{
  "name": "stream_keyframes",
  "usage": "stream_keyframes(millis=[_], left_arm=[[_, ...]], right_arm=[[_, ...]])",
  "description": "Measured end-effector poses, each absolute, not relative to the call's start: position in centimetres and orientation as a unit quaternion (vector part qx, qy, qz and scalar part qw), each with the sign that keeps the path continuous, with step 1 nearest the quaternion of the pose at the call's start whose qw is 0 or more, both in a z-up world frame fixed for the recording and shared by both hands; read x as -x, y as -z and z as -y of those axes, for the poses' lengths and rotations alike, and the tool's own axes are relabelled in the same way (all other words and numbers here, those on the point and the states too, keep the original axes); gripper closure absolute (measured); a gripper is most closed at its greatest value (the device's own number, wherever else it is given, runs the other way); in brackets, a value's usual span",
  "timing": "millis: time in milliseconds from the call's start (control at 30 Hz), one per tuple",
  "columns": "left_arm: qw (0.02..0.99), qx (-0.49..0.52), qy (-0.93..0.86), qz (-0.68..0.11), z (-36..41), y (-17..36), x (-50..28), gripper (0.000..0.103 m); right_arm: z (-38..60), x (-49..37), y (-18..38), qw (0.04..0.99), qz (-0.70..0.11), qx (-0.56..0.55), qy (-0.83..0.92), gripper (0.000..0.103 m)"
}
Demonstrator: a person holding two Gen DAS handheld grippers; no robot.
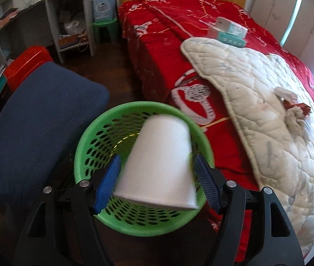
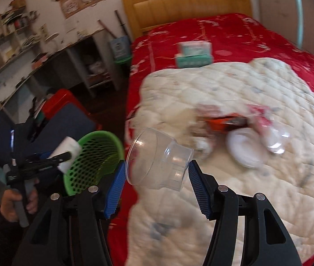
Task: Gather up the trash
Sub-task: 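Carry both cups over the green basket and open both tools to drop them, then grasp the crumpled tissue with the left tool while the right tool grasps the clear rectangular container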
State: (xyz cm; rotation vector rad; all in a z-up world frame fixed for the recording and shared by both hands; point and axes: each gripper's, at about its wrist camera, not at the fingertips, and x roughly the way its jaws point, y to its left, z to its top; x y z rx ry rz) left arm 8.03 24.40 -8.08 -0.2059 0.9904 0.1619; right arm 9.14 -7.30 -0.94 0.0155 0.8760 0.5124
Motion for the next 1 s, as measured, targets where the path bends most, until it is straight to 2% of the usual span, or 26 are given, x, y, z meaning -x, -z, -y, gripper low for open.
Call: stream_keyframes(millis=[133,300,700,767,833,1000], left_arm=[[0.869,0.113,-0.082,-0.475,-25.9,8.6,-7.4,0.025],[0.868,0.127,-0.1,-0.47,-28.1,8.7,-5.8,0.02],[0.876,0.142,-0.159,-0.433,-32.5,7.0,-1.8,0.014],[0.878,0.135,-0.167,-0.427,-32.6,6.8,-1.5,0.014],[0.879,0.133,-0.17,-0.426,-32.7,6.7,-1.4,0.014],[0.881,0.128,-0.161,-0.426,-32.1,6.4,-1.5,0.014]], right_arm=[[2.9,-9.3,1.8,0.861,-0.429,0.005,-0.272,0.047],[-1.7,-9.6,3.2,0.846,-0.441,0.02,-0.298,0.047],[-11.6,-9.6,8.0,0.8,-0.482,0.052,-0.352,0.047],[-12.8,-9.6,8.6,0.795,-0.484,0.05,-0.363,0.045],[-13.2,-9.4,8.8,0.792,-0.484,0.044,-0.369,0.03],[-12.3,-8.6,8.2,0.8,-0.474,0.053,-0.364,0.03]])
